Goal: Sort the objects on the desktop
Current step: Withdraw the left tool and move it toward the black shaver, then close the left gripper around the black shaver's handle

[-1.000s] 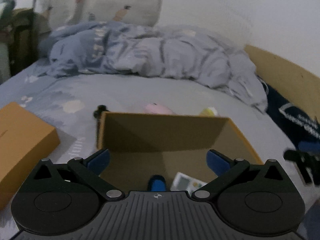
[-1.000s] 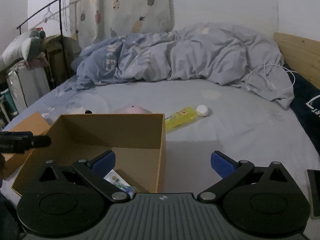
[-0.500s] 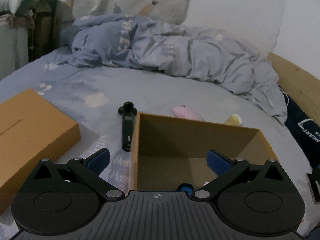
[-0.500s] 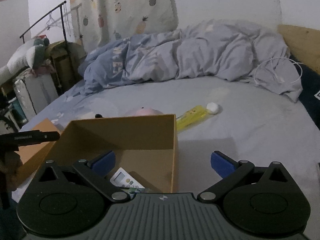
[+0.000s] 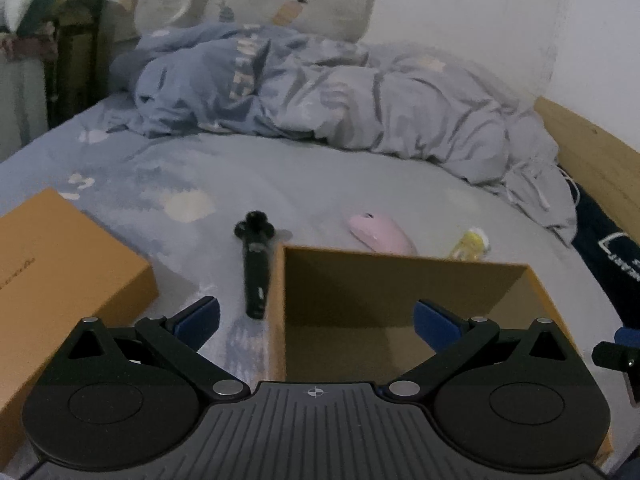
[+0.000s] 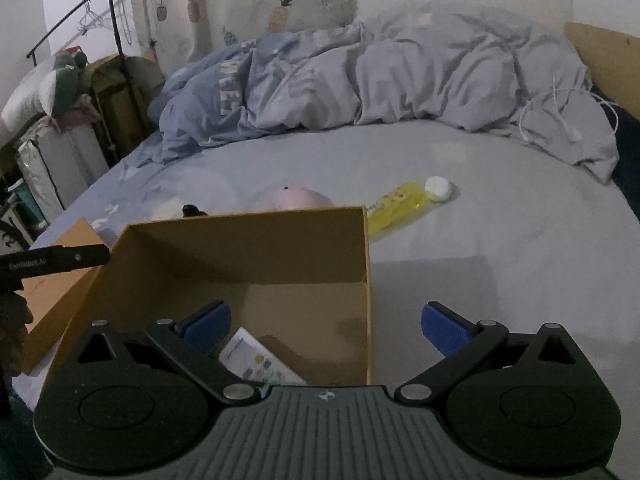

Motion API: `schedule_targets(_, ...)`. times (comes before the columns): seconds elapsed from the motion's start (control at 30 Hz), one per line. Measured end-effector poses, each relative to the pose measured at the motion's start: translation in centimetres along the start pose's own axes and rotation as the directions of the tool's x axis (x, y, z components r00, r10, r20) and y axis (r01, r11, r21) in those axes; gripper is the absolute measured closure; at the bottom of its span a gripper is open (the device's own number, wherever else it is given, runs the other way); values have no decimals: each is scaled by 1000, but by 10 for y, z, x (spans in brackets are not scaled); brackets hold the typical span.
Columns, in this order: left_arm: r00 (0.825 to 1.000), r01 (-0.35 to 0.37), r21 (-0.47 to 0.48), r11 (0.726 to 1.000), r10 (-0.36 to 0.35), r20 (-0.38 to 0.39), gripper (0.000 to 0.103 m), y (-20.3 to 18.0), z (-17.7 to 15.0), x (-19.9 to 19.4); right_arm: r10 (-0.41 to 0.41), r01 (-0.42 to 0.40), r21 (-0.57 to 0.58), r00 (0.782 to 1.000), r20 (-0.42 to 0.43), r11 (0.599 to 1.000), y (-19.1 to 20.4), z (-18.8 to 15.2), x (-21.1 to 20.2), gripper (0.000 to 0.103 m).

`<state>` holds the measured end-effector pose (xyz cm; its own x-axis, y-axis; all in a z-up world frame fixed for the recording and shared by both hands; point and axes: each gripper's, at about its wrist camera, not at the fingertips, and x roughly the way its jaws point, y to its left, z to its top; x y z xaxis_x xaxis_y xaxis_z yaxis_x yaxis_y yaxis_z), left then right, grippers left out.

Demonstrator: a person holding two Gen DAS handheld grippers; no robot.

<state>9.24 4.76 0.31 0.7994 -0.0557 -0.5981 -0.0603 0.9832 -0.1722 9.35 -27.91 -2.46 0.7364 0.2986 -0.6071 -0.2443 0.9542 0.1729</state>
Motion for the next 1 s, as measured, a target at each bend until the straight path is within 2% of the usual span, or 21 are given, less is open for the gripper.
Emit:
schedule_targets(0.23, 999, -37, 1, 999, 37, 1, 0, 8, 27, 16, 4, -4, -15, 999, 33, 1000, 5, 26, 14, 0)
schedule_targets(0.4, 999, -46, -7, 999, 45, -27, 0, 12, 41, 38, 31, -30, -14, 999, 38, 999, 4, 39, 29, 0)
schedule_targets(0.73, 991, -97, -42, 994, 92, -100, 0, 23, 73, 97, 62, -63, 53, 998, 18, 997, -6, 56, 60, 0)
schedule_targets(1.0, 975, -109, -105, 989, 86, -207, 0, 45, 86, 147, 72, -75, 84, 997, 38, 994, -7, 69, 78, 0)
